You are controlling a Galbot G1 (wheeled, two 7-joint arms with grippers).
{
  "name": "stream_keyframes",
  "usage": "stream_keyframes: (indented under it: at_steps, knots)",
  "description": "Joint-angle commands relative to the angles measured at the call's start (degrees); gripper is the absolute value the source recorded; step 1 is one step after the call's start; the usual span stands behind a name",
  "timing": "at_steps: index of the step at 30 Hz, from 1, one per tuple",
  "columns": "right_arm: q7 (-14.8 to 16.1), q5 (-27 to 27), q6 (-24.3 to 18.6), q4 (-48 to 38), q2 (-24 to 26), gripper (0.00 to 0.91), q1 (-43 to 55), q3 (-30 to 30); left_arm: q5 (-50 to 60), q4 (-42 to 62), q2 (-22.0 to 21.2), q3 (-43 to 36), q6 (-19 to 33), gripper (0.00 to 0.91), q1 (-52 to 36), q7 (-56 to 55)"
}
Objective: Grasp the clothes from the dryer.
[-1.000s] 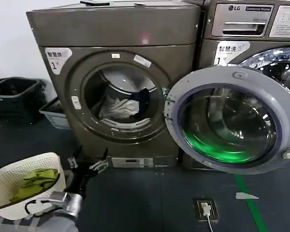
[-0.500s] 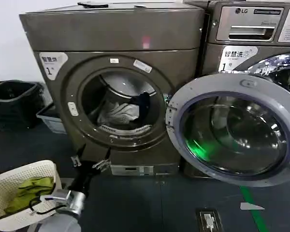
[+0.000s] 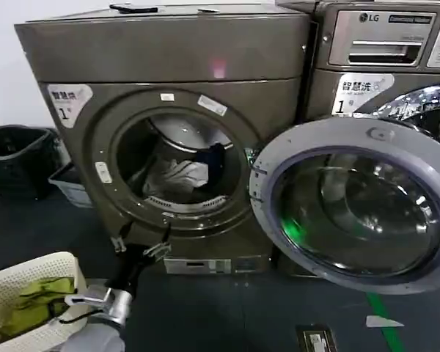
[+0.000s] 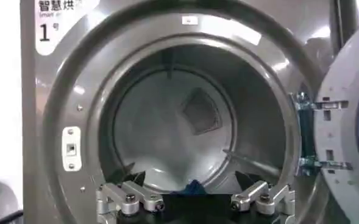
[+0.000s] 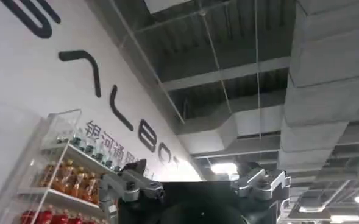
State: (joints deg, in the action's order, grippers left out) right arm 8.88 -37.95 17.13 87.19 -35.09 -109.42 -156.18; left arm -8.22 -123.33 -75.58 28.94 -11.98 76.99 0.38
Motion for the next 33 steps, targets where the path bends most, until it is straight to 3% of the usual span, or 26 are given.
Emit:
stream_keyframes:
  at_steps: [1, 33]
  knots:
    - [0.07, -0.04, -0.08, 0.07, 0.03, 0.907, -0.1, -0.03, 0.05, -0.26, -0.01, -0.05, -0.01, 0.907, 0.05, 0.05]
    - [0.69, -0.05, -0.03, 0.3, -0.32, 0.907, -0.69, -0.74, -0.04, 0.4, -0.19, -0.05, 0.06, 0.907, -1.1, 0.22]
